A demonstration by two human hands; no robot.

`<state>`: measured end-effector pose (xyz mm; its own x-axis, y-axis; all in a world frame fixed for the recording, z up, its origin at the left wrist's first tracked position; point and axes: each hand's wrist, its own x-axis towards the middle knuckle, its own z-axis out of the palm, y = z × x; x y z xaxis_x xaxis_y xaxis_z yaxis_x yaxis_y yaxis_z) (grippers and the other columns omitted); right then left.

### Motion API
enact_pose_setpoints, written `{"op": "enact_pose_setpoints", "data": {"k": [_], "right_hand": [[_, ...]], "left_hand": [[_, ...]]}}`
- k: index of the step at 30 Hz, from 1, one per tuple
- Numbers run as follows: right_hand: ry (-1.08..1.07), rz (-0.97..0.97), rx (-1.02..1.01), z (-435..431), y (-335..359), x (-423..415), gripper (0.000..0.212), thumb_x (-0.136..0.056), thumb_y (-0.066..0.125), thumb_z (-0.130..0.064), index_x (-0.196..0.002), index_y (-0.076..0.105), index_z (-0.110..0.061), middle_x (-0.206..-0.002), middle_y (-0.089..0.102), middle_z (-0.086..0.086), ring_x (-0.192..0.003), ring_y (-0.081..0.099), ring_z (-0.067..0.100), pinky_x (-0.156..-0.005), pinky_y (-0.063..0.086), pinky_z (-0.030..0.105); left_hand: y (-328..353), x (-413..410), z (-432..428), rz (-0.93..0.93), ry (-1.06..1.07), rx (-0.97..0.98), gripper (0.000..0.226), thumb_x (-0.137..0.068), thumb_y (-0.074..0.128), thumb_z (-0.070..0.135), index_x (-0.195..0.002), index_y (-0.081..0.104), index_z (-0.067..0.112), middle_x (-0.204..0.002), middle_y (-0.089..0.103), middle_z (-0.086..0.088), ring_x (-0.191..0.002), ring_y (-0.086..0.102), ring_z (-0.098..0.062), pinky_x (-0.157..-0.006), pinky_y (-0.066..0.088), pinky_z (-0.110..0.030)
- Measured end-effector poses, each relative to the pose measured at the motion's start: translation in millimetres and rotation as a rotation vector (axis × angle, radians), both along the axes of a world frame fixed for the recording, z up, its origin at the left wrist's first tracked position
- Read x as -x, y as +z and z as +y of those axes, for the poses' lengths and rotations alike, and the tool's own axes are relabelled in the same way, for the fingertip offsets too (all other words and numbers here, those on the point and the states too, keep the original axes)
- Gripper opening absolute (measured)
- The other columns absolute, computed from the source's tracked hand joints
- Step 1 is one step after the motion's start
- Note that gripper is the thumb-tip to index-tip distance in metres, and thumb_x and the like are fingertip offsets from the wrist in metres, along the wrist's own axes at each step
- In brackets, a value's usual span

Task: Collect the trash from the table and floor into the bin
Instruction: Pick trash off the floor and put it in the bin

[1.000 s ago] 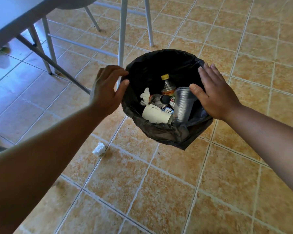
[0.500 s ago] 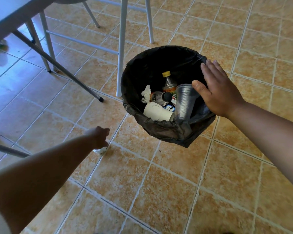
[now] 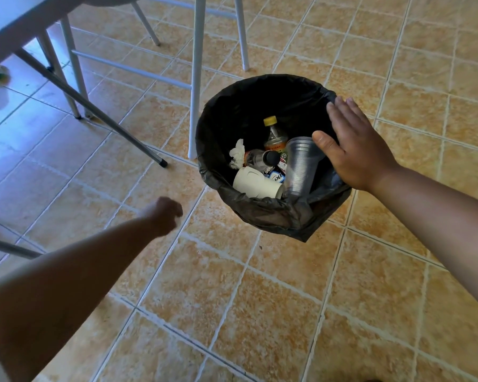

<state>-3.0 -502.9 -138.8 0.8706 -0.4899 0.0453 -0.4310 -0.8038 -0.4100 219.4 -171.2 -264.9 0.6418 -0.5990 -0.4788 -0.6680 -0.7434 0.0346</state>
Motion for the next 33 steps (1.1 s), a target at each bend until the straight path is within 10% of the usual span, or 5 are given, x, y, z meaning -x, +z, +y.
{"op": "enact_pose_setpoints", "data": {"k": [11, 16, 21, 28, 33], "right_hand": [[-0.001, 0.018, 0.001, 1.2, 2.4, 0.8, 0.082, -0.092, 0.02, -0.069, -0.157, 0.009, -0.02, -0.165, 0.0, -0.002, -0.15, -0.008, 0.011, -0.122, 0.007, 0.041], [0.003, 0.023, 0.007, 1.4, 2.5, 1.1, 0.084, -0.091, 0.019, -0.07, -0.157, 0.009, -0.019, -0.165, 0.001, -0.001, -0.15, -0.008, 0.012, -0.122, 0.006, 0.04], [0.003, 0.015, -0.004, 1.6, 3.3, 0.4, 0.085, -0.09, 0.019, -0.071, -0.157, 0.01, -0.02, -0.165, 0.001, -0.002, -0.15, -0.008, 0.011, -0.121, 0.005, 0.037], [0.004, 0.014, 0.006, 1.2, 1.9, -0.4, 0.085, -0.091, 0.021, -0.071, -0.157, 0.01, -0.019, -0.165, 0.001, -0.001, -0.15, -0.008, 0.011, -0.121, 0.005, 0.037], [-0.032, -0.046, -0.028, 0.7, 1.5, -1.0, 0.074, -0.098, 0.044, -0.052, -0.156, 0.014, -0.017, -0.165, 0.006, 0.001, -0.151, -0.002, 0.014, -0.121, 0.009, 0.038]], "left_hand": [[141.2, -18.5, -98.0, -0.116, 0.375, 1.238, 0.015, -0.071, 0.072, 0.03, -0.083, 0.066, 0.034, -0.071, 0.061, 0.015, -0.064, 0.058, -0.002, -0.07, 0.05, -0.019], [149.7, 10.8, -122.4, 0.097, 0.204, 1.131, 0.032, -0.074, 0.074, 0.014, -0.105, 0.073, 0.026, -0.087, 0.067, 0.008, -0.078, 0.068, -0.01, -0.087, 0.055, -0.027], [146.4, 18.6, -126.7, 0.053, 0.075, 1.032, 0.041, -0.077, 0.074, 0.015, -0.116, 0.07, 0.028, -0.094, 0.066, 0.015, -0.077, 0.06, 0.015, -0.081, 0.045, -0.002], [132.8, 7.4, -115.5, -0.18, 0.116, 0.833, 0.05, -0.084, 0.063, 0.028, -0.132, 0.055, 0.018, -0.128, 0.052, -0.008, -0.12, 0.045, -0.028, -0.099, 0.038, -0.037], [126.9, 6.6, -115.2, -0.089, 0.208, 0.801, 0.057, -0.084, 0.053, 0.013, -0.141, 0.047, 0.015, -0.13, 0.049, -0.014, -0.119, 0.049, -0.031, -0.089, 0.032, -0.027]]}}
